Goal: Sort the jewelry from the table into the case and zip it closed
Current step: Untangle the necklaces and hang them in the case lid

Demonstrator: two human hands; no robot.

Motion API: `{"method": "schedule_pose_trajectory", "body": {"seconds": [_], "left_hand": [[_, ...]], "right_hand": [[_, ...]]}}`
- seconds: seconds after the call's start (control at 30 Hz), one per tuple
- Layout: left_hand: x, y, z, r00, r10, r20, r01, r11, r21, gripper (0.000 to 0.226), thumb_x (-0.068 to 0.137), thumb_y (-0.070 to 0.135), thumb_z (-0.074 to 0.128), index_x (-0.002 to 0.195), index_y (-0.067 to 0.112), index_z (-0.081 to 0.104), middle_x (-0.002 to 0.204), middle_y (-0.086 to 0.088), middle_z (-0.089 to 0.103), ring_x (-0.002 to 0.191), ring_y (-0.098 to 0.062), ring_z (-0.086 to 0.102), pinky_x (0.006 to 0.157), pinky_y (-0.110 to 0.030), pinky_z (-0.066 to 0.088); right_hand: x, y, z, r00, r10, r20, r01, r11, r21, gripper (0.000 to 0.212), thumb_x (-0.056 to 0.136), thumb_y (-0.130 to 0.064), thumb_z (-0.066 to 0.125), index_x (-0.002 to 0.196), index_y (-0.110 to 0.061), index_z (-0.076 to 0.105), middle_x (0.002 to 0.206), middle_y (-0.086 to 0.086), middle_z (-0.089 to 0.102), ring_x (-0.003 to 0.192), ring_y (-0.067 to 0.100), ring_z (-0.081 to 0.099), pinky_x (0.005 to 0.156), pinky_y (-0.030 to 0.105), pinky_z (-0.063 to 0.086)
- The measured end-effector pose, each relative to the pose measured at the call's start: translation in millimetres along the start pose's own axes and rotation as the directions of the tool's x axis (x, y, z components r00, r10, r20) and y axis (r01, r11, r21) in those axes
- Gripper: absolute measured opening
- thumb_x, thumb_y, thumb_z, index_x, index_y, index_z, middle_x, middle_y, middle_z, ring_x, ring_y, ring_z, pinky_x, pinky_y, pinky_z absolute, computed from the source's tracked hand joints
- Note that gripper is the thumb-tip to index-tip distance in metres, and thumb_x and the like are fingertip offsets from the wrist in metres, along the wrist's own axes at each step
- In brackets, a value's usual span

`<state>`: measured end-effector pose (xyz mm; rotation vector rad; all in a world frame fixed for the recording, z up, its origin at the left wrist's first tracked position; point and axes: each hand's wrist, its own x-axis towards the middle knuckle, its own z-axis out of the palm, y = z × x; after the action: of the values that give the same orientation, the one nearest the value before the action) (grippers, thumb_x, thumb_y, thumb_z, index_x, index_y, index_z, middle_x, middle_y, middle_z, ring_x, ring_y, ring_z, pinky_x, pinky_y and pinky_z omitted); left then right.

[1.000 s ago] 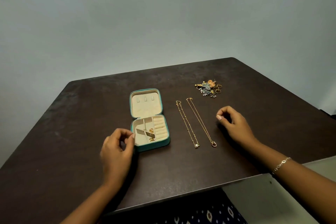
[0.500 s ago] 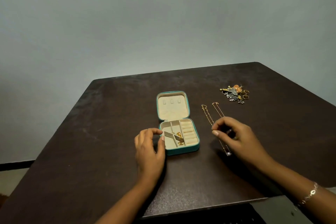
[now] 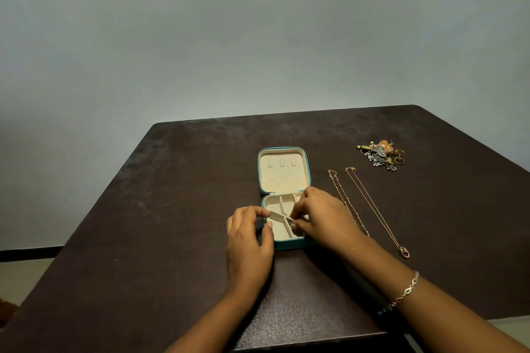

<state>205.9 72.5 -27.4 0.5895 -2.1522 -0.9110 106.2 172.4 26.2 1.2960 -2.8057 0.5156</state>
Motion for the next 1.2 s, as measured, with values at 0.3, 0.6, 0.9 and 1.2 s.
{"method": "schedule_pose_trajectory", "body": {"seconds": [0.3, 0.6, 0.9, 1.2], "left_hand": [[0.8, 1.5, -0.7, 0.999, -0.042, 0.005, 0.043, 0.998, -0.055, 0.028, 0.082, 0.005, 0.059, 0.083, 0.031, 0.052, 0.094, 0.009, 0.052, 0.094, -0.009, 0.046, 0.072, -0.009, 0.036], [30.6, 23.1, -11.0, 0.997, 0.036, 0.070, -0.024, 0.986, -0.162, 0.015, 0.080, 0.008, 0.064, 0.077, 0.023, 0.062, 0.083, 0.010, 0.064, 0.084, -0.013, 0.057, 0.066, -0.017, 0.038], [51.9, 46.3, -16.9, 0.968, 0.012, 0.251, 0.042, 0.976, -0.211, 0.024, 0.079, 0.001, 0.065, 0.074, 0.025, 0.062, 0.080, 0.009, 0.067, 0.076, 0.000, 0.060, 0.070, -0.016, 0.046], [55.9, 40.5, -21.2, 0.953, 0.017, 0.302, 0.052, 0.975, -0.218, 0.023, 0.079, 0.004, 0.068, 0.079, 0.027, 0.063, 0.082, 0.011, 0.067, 0.080, -0.001, 0.061, 0.071, -0.013, 0.048]], "right_hand": [[4.5, 7.0, -7.2, 0.989, 0.137, -0.048, -0.112, 0.929, 0.353, 0.006, 0.078, -0.023, 0.071, 0.081, -0.018, 0.073, 0.084, -0.002, 0.064, 0.085, 0.016, 0.060, 0.075, 0.029, 0.046], [10.0, 10.7, -29.8, 0.996, 0.087, -0.005, -0.053, 0.654, 0.755, 0.014, 0.080, -0.010, 0.068, 0.067, -0.017, 0.067, 0.066, 0.000, 0.065, 0.061, 0.006, 0.054, 0.053, 0.020, 0.042], [16.4, 0.6, -60.6, 0.994, 0.078, -0.082, 0.029, 0.527, 0.849, 0.014, 0.082, -0.009, 0.065, 0.069, -0.014, 0.066, 0.059, -0.005, 0.065, 0.056, 0.003, 0.058, 0.046, 0.014, 0.040], [21.8, -7.9, -82.4, 0.989, 0.044, -0.140, 0.101, 0.488, 0.867, 0.009, 0.083, -0.010, 0.064, 0.074, -0.011, 0.066, 0.068, 0.002, 0.066, 0.058, 0.003, 0.058, 0.048, 0.013, 0.041]]}}
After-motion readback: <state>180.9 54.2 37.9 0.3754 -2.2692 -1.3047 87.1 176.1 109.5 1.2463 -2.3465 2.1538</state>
